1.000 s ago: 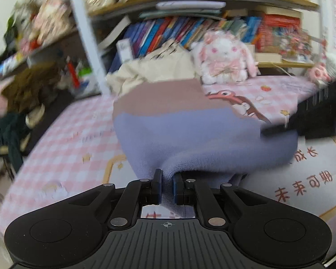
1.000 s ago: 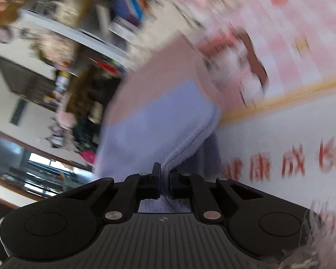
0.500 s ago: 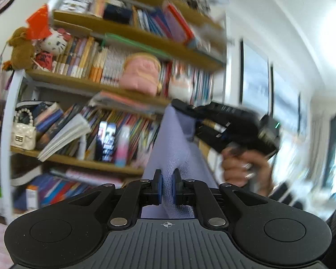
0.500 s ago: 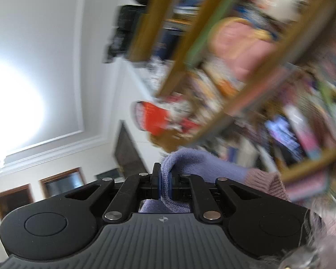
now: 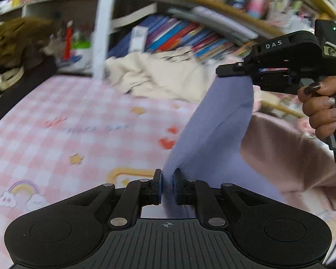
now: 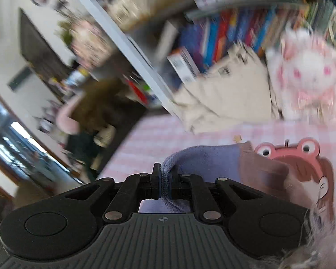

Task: Fold clothes
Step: 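Lift the sweater off the pile with both grippers and shake it open, then lay the sweater flat on the mat with both grippers, spreading it out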

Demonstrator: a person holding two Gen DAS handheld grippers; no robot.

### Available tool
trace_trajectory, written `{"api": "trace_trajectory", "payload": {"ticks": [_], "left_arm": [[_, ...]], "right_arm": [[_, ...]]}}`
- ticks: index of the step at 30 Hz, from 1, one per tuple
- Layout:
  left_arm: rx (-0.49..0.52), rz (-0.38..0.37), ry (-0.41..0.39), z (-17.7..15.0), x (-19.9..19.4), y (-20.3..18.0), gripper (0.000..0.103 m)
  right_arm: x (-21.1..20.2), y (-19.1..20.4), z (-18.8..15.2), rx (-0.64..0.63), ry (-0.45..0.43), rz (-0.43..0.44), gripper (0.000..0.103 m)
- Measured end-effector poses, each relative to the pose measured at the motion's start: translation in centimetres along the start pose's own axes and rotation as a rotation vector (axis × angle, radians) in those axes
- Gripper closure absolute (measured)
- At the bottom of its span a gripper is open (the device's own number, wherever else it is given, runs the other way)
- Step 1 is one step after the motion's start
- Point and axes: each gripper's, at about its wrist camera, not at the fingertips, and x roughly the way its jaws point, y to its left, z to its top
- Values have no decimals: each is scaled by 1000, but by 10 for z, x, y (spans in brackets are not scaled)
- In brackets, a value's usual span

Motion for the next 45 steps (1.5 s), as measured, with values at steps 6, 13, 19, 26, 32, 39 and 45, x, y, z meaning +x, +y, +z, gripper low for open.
{"api": "trace_trajectory", "payload": {"ticks": [6,13,19,26,32,39,45], "left_arm": [[24,39,-37,16,-5,15,56],[39,61,57,-6,-6,20,40],[-62,77,119,-26,-1,35,40],[-228,56,160,-37,6,50,40],[-197,75,157,-40,14,34,49],[-272,-65,139,-35,0,25,100],[-75,177,131,-27,-33,40,100]], "right_arm": [[72,-1,22,-25,-27,-222,95],[53,-21,11,-51,-10,-249,62],[-20,-36,-62,-55,56,-256,62],[-54,-49,-142,-70,228,-330,62],[-60,-47,-175,-158,284,-395,72],[-58,-51,-170,-214,299,-408,95],[-68,-37,-146,-214,301,-352,96]]}}
